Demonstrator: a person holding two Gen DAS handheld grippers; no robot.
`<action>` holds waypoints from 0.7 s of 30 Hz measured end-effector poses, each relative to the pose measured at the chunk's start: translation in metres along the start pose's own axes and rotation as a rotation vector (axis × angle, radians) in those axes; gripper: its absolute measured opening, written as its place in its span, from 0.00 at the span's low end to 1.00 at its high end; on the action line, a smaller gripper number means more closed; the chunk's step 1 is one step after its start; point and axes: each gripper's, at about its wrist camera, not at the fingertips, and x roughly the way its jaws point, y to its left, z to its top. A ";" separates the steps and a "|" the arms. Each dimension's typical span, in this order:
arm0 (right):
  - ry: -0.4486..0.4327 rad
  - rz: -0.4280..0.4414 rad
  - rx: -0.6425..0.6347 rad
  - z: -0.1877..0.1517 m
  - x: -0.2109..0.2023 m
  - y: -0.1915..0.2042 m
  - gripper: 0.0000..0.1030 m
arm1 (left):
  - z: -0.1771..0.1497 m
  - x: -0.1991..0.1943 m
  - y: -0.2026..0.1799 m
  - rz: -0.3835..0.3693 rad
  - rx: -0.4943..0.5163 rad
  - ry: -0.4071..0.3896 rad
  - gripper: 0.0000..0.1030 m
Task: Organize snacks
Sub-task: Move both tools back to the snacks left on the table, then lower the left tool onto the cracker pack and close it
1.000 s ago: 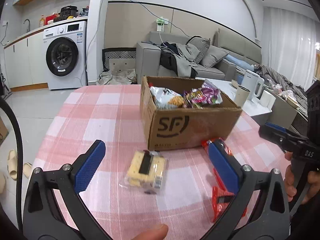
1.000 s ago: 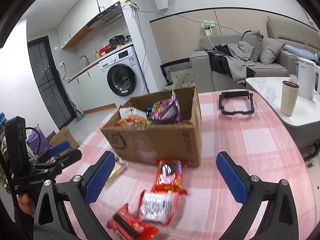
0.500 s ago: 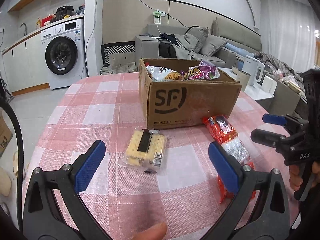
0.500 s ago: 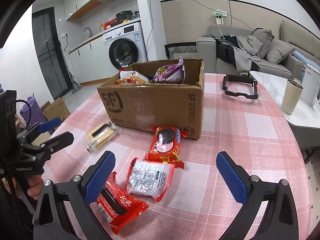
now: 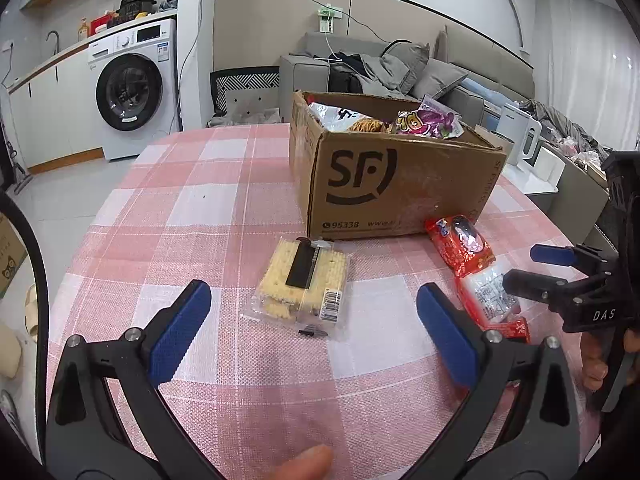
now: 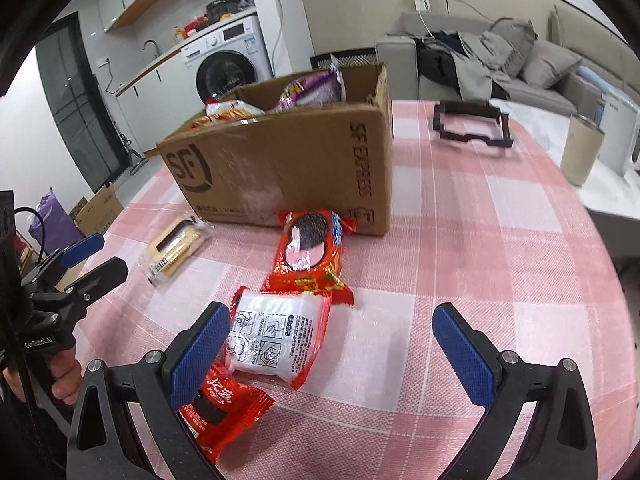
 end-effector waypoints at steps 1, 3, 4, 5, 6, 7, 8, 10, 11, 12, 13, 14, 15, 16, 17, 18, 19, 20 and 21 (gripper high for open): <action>0.005 0.001 0.000 -0.001 0.002 0.001 1.00 | -0.001 0.001 0.001 0.000 -0.001 0.001 1.00; 0.011 0.002 -0.003 -0.002 0.006 0.004 1.00 | -0.002 0.005 0.001 0.003 0.004 0.009 1.00; 0.015 0.004 -0.005 -0.003 0.008 0.006 1.00 | -0.002 0.005 0.000 0.003 0.005 0.011 1.00; 0.024 0.006 -0.008 -0.005 0.011 0.009 1.00 | -0.003 0.006 0.001 0.003 0.004 0.012 1.00; 0.032 0.005 -0.010 -0.005 0.014 0.010 1.00 | -0.003 0.006 0.000 0.004 0.003 0.012 1.00; 0.040 0.003 -0.012 -0.006 0.017 0.012 1.00 | -0.003 0.006 0.001 0.005 0.002 0.013 1.00; 0.047 0.001 -0.010 -0.007 0.019 0.013 1.00 | -0.003 0.008 0.001 0.005 0.000 0.016 1.00; 0.063 -0.002 0.003 -0.008 0.024 0.014 0.99 | -0.003 0.011 0.001 0.006 -0.006 0.024 1.00; 0.068 -0.010 0.005 -0.008 0.027 0.015 1.00 | -0.003 0.013 0.002 0.008 -0.009 0.027 1.00; 0.066 -0.018 -0.001 -0.008 0.027 0.016 1.00 | -0.003 0.013 0.002 0.008 -0.011 0.031 1.00; 0.072 -0.025 -0.004 -0.008 0.029 0.016 1.00 | -0.003 0.014 0.003 0.008 -0.013 0.033 1.00; 0.072 -0.029 -0.006 -0.008 0.029 0.016 1.00 | -0.003 0.015 0.003 0.008 -0.015 0.034 1.00; 0.072 -0.032 -0.002 -0.008 0.029 0.015 1.00 | -0.003 0.016 0.003 0.007 -0.016 0.036 1.00; 0.071 -0.036 0.002 -0.008 0.029 0.012 1.00 | -0.003 0.016 0.004 0.006 -0.016 0.037 1.00; 0.072 -0.043 0.006 -0.008 0.029 0.009 1.00 | -0.003 0.017 0.004 0.007 -0.017 0.038 1.00; 0.073 -0.050 0.007 -0.008 0.029 0.006 1.00 | -0.003 0.018 0.004 0.008 -0.018 0.038 1.00; 0.076 -0.062 0.010 -0.007 0.029 0.003 1.00 | -0.004 0.017 0.004 0.007 -0.018 0.038 1.00; 0.077 -0.072 0.014 -0.007 0.029 0.001 1.00 | -0.004 0.017 0.004 0.009 -0.018 0.038 1.00; 0.077 -0.078 0.021 -0.006 0.029 -0.003 1.00 | -0.004 0.017 0.004 0.012 -0.019 0.036 1.00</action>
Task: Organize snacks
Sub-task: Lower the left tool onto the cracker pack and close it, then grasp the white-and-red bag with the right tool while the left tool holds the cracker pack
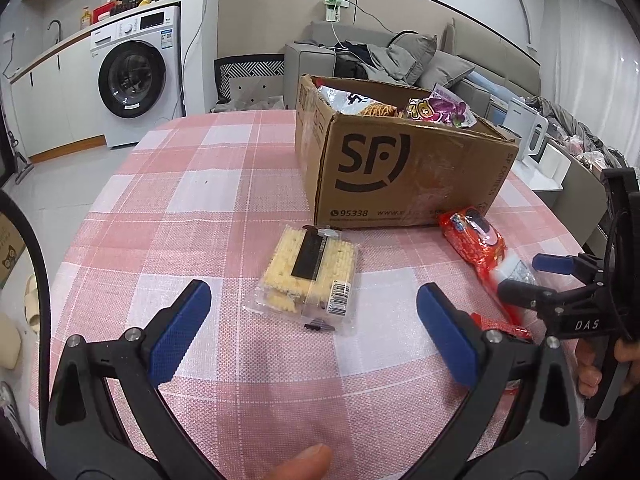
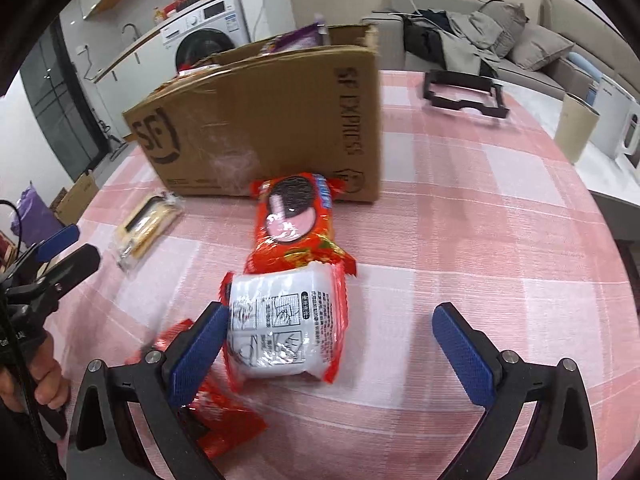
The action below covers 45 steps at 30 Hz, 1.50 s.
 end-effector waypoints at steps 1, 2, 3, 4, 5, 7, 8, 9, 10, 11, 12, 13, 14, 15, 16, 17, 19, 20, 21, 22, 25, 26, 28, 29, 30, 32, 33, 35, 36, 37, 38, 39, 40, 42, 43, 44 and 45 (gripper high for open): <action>-0.001 -0.001 0.005 0.000 0.000 -0.003 1.00 | 0.000 0.000 0.001 0.001 -0.001 -0.002 1.00; -0.002 0.001 0.011 0.000 -0.001 -0.008 1.00 | 0.000 -0.001 0.001 0.001 -0.002 -0.004 1.00; -0.002 0.005 0.013 0.000 -0.002 -0.011 1.00 | 0.000 -0.001 0.000 0.002 0.004 -0.005 1.00; -0.001 0.008 0.012 0.000 -0.002 -0.013 1.00 | 0.000 -0.001 -0.001 0.009 0.015 -0.005 1.00; 0.003 0.008 0.007 0.000 -0.003 -0.015 1.00 | 0.000 0.000 -0.002 0.023 0.029 -0.005 1.00; 0.006 0.007 -0.002 -0.001 -0.003 -0.017 1.00 | 0.001 0.001 -0.003 0.047 0.053 -0.004 1.00; 0.005 0.010 -0.007 -0.001 -0.003 -0.017 1.00 | 0.002 0.002 -0.003 0.051 0.057 0.000 1.00; 0.004 0.009 -0.011 -0.001 -0.003 -0.017 1.00 | 0.003 0.004 -0.002 0.062 0.062 0.008 1.00; 0.002 0.006 -0.014 -0.002 -0.003 -0.016 1.00 | 0.005 0.007 -0.001 0.073 0.063 0.017 1.00; -0.002 0.002 -0.021 -0.003 -0.003 -0.015 0.99 | 0.006 0.010 0.001 0.071 0.061 0.026 1.00; -0.001 -0.002 -0.024 -0.004 -0.002 -0.014 0.99 | 0.006 0.012 0.002 0.067 0.060 0.034 1.00; -0.001 -0.004 -0.025 -0.004 -0.002 -0.013 0.99 | 0.008 0.017 0.004 0.066 0.062 0.054 1.00; -0.001 -0.004 -0.025 -0.004 -0.002 -0.013 0.99 | 0.009 0.020 0.005 0.068 0.064 0.064 1.00; -0.001 -0.002 -0.024 -0.005 -0.002 -0.013 0.99 | 0.010 0.025 0.005 0.071 0.072 0.077 1.00; -0.001 0.000 -0.023 -0.005 -0.002 -0.013 1.00 | 0.013 0.030 0.004 0.075 0.083 0.091 1.00; -0.001 0.001 -0.022 -0.005 -0.002 -0.013 1.00 | 0.013 0.033 0.005 0.076 0.089 0.100 1.00; -0.001 0.003 -0.021 -0.005 -0.002 -0.013 1.00 | 0.017 0.045 0.005 0.076 0.094 0.131 1.00; -0.001 0.004 -0.020 -0.005 -0.003 -0.014 1.00 | 0.018 0.049 0.007 0.070 0.088 0.142 1.00; -0.002 0.007 -0.018 -0.005 -0.003 -0.014 1.00 | 0.019 0.054 0.009 0.061 0.081 0.158 1.00; -0.002 0.009 -0.017 -0.005 -0.003 -0.015 1.00 | 0.021 0.060 0.010 0.044 0.073 0.180 1.00; -0.003 0.014 -0.013 -0.006 -0.003 -0.016 1.00 | 0.022 0.072 0.011 0.039 0.080 0.216 0.99; -0.004 0.016 -0.012 -0.006 -0.003 -0.016 1.00 | 0.022 0.075 0.010 0.038 0.090 0.220 0.99; -0.007 0.022 -0.007 -0.006 -0.004 -0.017 1.00 | 0.022 0.079 0.007 0.032 0.104 0.229 0.97; -0.008 0.025 -0.005 -0.006 -0.004 -0.017 1.00 | 0.022 0.083 0.006 0.028 0.111 0.240 0.96; -0.008 0.026 -0.004 -0.006 -0.004 -0.017 1.00 | 0.021 0.086 0.005 0.026 0.115 0.248 0.96; -0.007 0.021 -0.008 -0.006 -0.004 -0.016 1.00 | 0.022 0.088 0.006 0.015 0.110 0.242 0.96; -0.006 0.020 -0.009 -0.006 -0.004 -0.017 1.00 | 0.021 0.088 0.006 0.013 0.107 0.242 0.96; -0.007 0.023 -0.007 -0.006 -0.004 -0.017 1.00 | 0.021 0.088 0.007 0.005 0.104 0.239 0.93; -0.008 0.026 -0.005 -0.006 -0.004 -0.017 1.00 | 0.020 0.087 0.006 0.002 0.108 0.234 0.91; -0.008 0.028 -0.003 -0.006 -0.004 -0.017 1.00 | 0.019 0.085 0.005 -0.004 0.113 0.229 0.86; -0.009 0.029 -0.002 -0.006 -0.004 -0.017 1.00 | 0.019 0.083 0.003 -0.013 0.122 0.225 0.81; -0.008 0.028 -0.003 -0.006 -0.004 -0.017 1.00 | 0.017 0.080 0.001 -0.019 0.128 0.220 0.78; -0.008 0.027 -0.004 -0.006 -0.004 -0.017 1.00 | 0.017 0.079 0.000 -0.025 0.134 0.217 0.74; -0.008 0.027 -0.004 -0.006 -0.004 -0.017 1.00 | 0.017 0.076 -0.002 -0.038 0.145 0.211 0.62; -0.009 0.028 -0.003 -0.006 -0.004 -0.017 1.00 | 0.016 0.075 -0.003 -0.046 0.151 0.209 0.54; -0.009 0.031 -0.001 -0.005 -0.004 -0.017 1.00 | 0.016 0.073 -0.005 -0.054 0.155 0.212 0.54; -0.010 0.032 0.000 -0.005 -0.004 -0.017 1.00 | 0.016 0.073 -0.004 -0.055 0.156 0.214 0.54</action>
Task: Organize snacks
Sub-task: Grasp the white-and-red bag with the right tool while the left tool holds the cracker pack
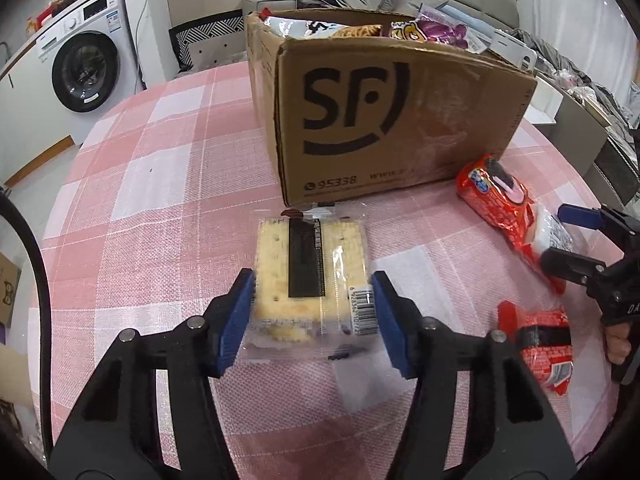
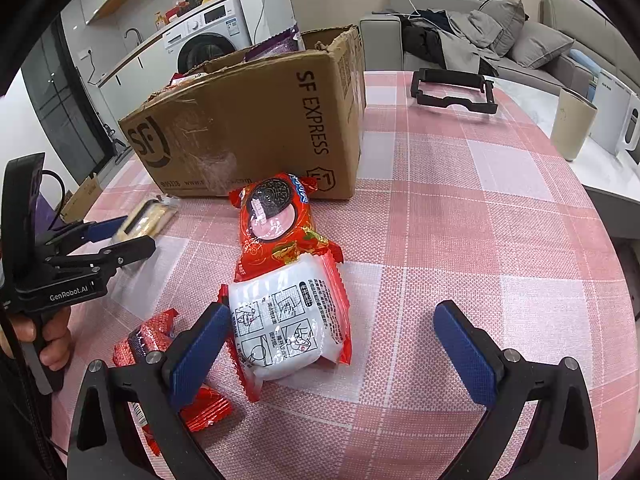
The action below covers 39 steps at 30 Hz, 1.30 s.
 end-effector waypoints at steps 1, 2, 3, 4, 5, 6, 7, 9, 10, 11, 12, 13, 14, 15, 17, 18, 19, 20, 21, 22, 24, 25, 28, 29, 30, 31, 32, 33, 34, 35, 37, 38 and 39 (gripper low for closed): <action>-0.001 0.001 0.001 0.000 0.000 0.000 1.00 | -0.001 -0.002 -0.002 -0.001 0.002 -0.001 0.54; -0.001 0.003 0.002 0.000 0.000 -0.001 1.00 | -0.003 -0.003 -0.003 -0.003 0.007 -0.002 0.54; -0.001 0.004 0.003 0.000 0.000 0.000 1.00 | -0.005 -0.005 -0.004 -0.008 0.008 0.001 0.54; -0.001 0.003 0.003 0.000 -0.001 0.000 1.00 | -0.007 -0.007 -0.006 -0.010 0.006 0.002 0.54; -0.001 0.003 0.003 0.000 -0.001 0.000 1.00 | -0.010 -0.010 -0.009 -0.011 0.002 0.004 0.54; -0.001 0.003 0.003 0.000 -0.001 0.000 1.00 | -0.013 -0.013 -0.011 -0.012 -0.002 0.004 0.54; -0.001 0.004 0.003 0.000 -0.001 0.000 1.00 | -0.017 -0.016 -0.013 -0.015 -0.004 0.000 0.54; -0.002 0.005 0.004 0.000 -0.001 -0.001 1.00 | -0.023 -0.019 -0.018 -0.017 -0.005 -0.012 0.54; -0.003 0.007 0.005 0.000 -0.001 -0.001 0.99 | -0.024 -0.019 -0.020 -0.012 0.000 -0.013 0.54; -0.005 0.011 0.008 0.000 -0.001 -0.002 0.99 | -0.025 -0.020 -0.021 -0.011 0.000 -0.015 0.54; -0.007 0.017 0.012 0.000 -0.002 -0.002 0.99 | -0.026 -0.020 -0.022 -0.010 0.002 -0.014 0.54; -0.009 0.022 0.015 0.000 -0.002 -0.003 0.99 | -0.026 -0.020 -0.023 -0.007 0.006 -0.014 0.54; -0.012 0.029 0.020 0.000 -0.003 -0.004 0.99 | -0.027 -0.021 -0.024 -0.008 0.005 -0.014 0.54; -0.015 0.037 0.025 0.000 -0.004 -0.005 0.99 | -0.027 -0.021 -0.024 -0.008 0.005 -0.014 0.54; -0.017 0.050 0.026 -0.001 -0.005 -0.006 0.99 | -0.027 -0.022 -0.025 -0.008 0.005 -0.014 0.54; -0.016 0.057 0.018 -0.002 -0.006 -0.005 0.99 | -0.027 -0.021 -0.025 -0.007 0.006 -0.014 0.54; -0.015 0.059 0.012 -0.002 -0.006 -0.004 0.99 | -0.028 -0.022 -0.026 -0.002 0.010 -0.015 0.54; -0.011 0.064 -0.006 -0.002 -0.006 -0.002 0.99 | -0.027 -0.021 -0.026 0.001 0.012 -0.015 0.54; -0.008 0.071 -0.020 -0.003 -0.006 0.000 0.98 | -0.026 -0.020 -0.024 0.001 0.013 -0.015 0.54; -0.007 0.079 -0.029 -0.003 -0.006 0.001 0.96 | -0.026 -0.020 -0.024 -0.002 0.010 -0.014 0.54; -0.008 0.092 -0.040 -0.004 -0.006 0.003 0.92 | -0.026 -0.019 -0.022 -0.007 0.006 -0.014 0.54; -0.009 0.092 -0.041 -0.004 -0.006 0.003 0.91 | -0.026 -0.019 -0.022 -0.006 0.008 -0.014 0.54; -0.012 0.095 -0.046 -0.005 -0.007 0.004 0.82 | -0.026 -0.019 -0.021 -0.006 0.008 -0.014 0.54; -0.013 0.090 -0.047 -0.005 -0.008 0.004 0.81 | -0.026 -0.019 -0.022 -0.005 0.009 -0.014 0.54; -0.014 0.087 -0.047 -0.005 -0.008 0.004 0.80 | -0.026 -0.019 -0.022 -0.005 0.009 -0.014 0.54; -0.014 0.085 -0.046 -0.005 -0.008 0.004 0.78 | -0.026 -0.019 -0.022 -0.005 0.009 -0.014 0.54; -0.014 0.085 -0.047 -0.005 -0.008 0.004 0.76 | -0.026 -0.019 -0.022 -0.005 0.009 -0.014 0.54; -0.015 0.084 -0.050 -0.005 -0.009 0.004 0.75 | -0.026 -0.019 -0.022 -0.005 0.009 -0.014 0.54; -0.014 0.082 -0.054 -0.005 -0.009 0.004 0.74 | -0.026 -0.019 -0.022 -0.005 0.009 -0.014 0.54; -0.013 0.074 -0.062 -0.005 -0.008 0.006 0.73 | -0.026 -0.019 -0.022 -0.005 0.009 -0.014 0.54; -0.008 0.063 -0.095 -0.005 -0.008 0.012 0.69 | -0.026 -0.019 -0.022 -0.005 0.009 -0.014 0.54; -0.007 0.059 -0.105 -0.006 -0.007 0.014 0.67 | -0.026 -0.019 -0.022 -0.005 0.009 -0.014 0.54; -0.005 0.057 -0.117 -0.006 -0.007 0.016 0.66 | -0.026 -0.019 -0.022 -0.005 0.009 -0.014 0.54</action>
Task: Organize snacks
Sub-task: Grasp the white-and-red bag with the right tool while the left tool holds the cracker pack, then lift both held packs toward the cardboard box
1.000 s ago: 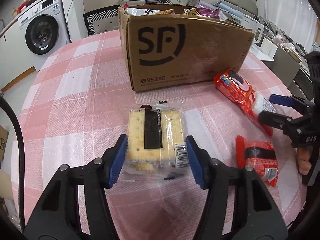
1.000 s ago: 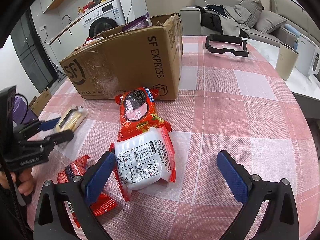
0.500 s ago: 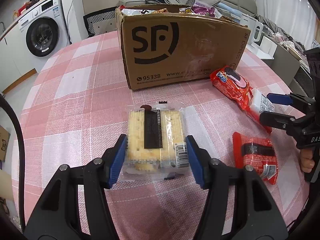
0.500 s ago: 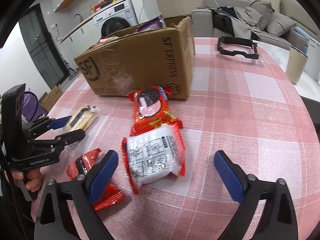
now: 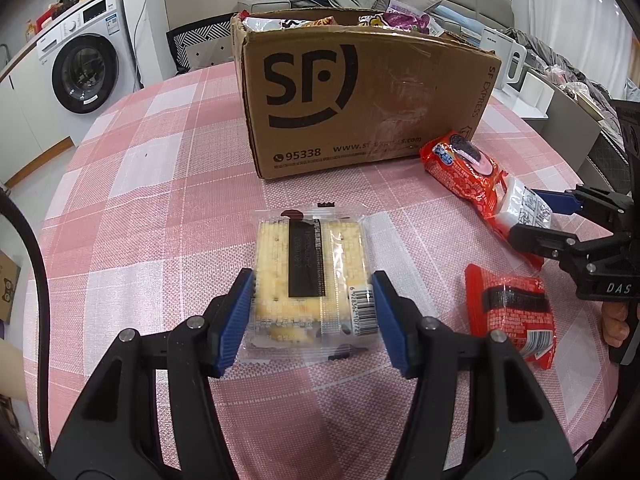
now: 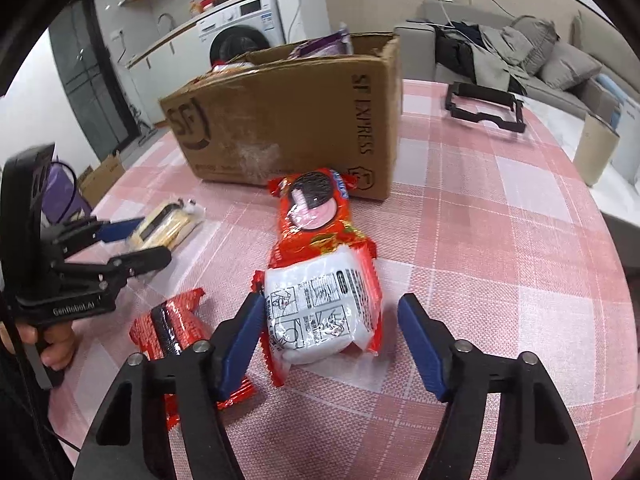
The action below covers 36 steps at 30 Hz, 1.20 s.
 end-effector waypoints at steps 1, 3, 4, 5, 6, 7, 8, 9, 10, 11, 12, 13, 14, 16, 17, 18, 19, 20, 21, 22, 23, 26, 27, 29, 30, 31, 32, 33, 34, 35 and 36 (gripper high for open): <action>0.001 -0.002 -0.009 0.000 0.000 0.002 0.64 | 0.000 0.000 0.000 0.000 0.000 0.000 0.54; 0.002 0.003 -0.021 0.000 0.000 0.004 0.60 | 0.000 0.000 0.000 0.000 0.000 0.000 0.54; 0.002 0.007 -0.024 0.000 0.000 0.005 0.56 | 0.000 0.000 0.000 0.000 0.000 0.000 0.54; 0.001 0.012 -0.024 -0.001 0.000 0.005 0.53 | 0.000 0.000 0.000 0.000 0.000 0.000 0.54; 0.000 0.017 -0.022 -0.001 0.000 0.005 0.53 | 0.000 0.000 0.000 0.000 0.000 0.000 0.54; 0.000 0.019 -0.021 -0.001 -0.001 0.005 0.51 | 0.000 0.000 0.000 0.000 0.000 0.000 0.54; -0.002 0.024 -0.019 -0.001 -0.001 0.004 0.50 | 0.000 0.000 0.000 0.000 0.000 0.000 0.54; -0.002 0.029 -0.016 -0.001 -0.001 0.004 0.49 | 0.000 0.000 0.000 0.000 0.000 0.000 0.54; -0.004 0.026 -0.012 -0.001 -0.001 0.003 0.49 | 0.000 0.000 0.000 -0.001 -0.001 0.000 0.54; -0.006 0.024 -0.007 -0.001 -0.002 0.003 0.49 | 0.000 0.000 0.000 0.000 0.000 0.000 0.54; -0.009 0.027 0.001 -0.001 -0.002 0.001 0.49 | 0.000 0.000 0.000 -0.001 0.000 0.000 0.54; -0.013 0.034 0.012 -0.001 -0.004 -0.001 0.48 | 0.000 0.000 0.000 -0.001 -0.001 0.000 0.54; -0.016 0.037 0.016 -0.001 -0.005 -0.002 0.48 | 0.000 0.000 0.000 -0.001 -0.001 0.000 0.54; -0.027 0.039 0.024 0.001 -0.010 -0.006 0.48 | 0.000 -0.001 0.001 -0.003 -0.005 -0.003 0.54; -0.032 0.044 0.029 0.001 -0.012 -0.007 0.48 | 0.000 -0.001 0.001 -0.002 -0.009 -0.008 0.54; -0.038 0.050 0.036 0.002 -0.014 -0.009 0.48 | 0.000 -0.003 0.002 -0.005 -0.012 -0.015 0.54; -0.047 0.054 0.042 0.003 -0.017 -0.011 0.48 | 0.000 -0.004 0.003 -0.009 -0.014 -0.021 0.54; -0.054 0.056 0.044 0.003 -0.019 -0.012 0.48 | -0.001 -0.005 0.003 -0.012 -0.015 -0.020 0.54; -0.063 0.060 0.046 0.004 -0.022 -0.012 0.48 | -0.001 -0.006 0.003 -0.014 -0.015 -0.022 0.54; -0.070 0.063 0.048 0.004 -0.025 -0.013 0.48 | -0.001 -0.008 0.002 -0.014 -0.013 -0.030 0.54; -0.076 0.064 0.049 0.005 -0.027 -0.013 0.48 | -0.001 -0.010 0.003 -0.013 -0.015 -0.034 0.54; -0.101 0.074 0.054 0.006 -0.034 -0.013 0.48 | 0.001 -0.017 0.004 -0.015 -0.023 -0.051 0.54; -0.110 0.076 0.055 0.007 -0.036 -0.013 0.48 | 0.002 -0.020 0.004 -0.014 -0.024 -0.058 0.54; -0.123 0.078 0.057 0.009 -0.039 -0.013 0.48 | 0.004 -0.026 0.003 -0.012 -0.024 -0.073 0.54; -0.133 0.082 0.059 0.009 -0.041 -0.013 0.48 | 0.004 -0.029 0.003 -0.011 -0.026 -0.080 0.54; -0.139 0.086 0.060 0.009 -0.043 -0.013 0.48 | 0.005 -0.033 0.003 -0.011 -0.027 -0.089 0.54; -0.148 0.089 0.062 0.010 -0.045 -0.012 0.48 | 0.006 -0.036 0.003 -0.009 -0.028 -0.097 0.54; -0.154 0.090 0.063 0.010 -0.047 -0.012 0.48 | 0.007 -0.040 0.002 -0.008 -0.028 -0.104 0.54; -0.163 0.092 0.065 0.010 -0.049 -0.012 0.48 | 0.008 -0.044 0.002 -0.005 -0.029 -0.115 0.54; -0.170 0.093 0.067 0.011 -0.050 -0.012 0.48 | 0.008 -0.047 0.002 -0.004 -0.029 -0.122 0.54; -0.175 0.095 0.070 0.011 -0.051 -0.012 0.48 | 0.009 -0.049 0.002 -0.003 -0.029 -0.129 0.54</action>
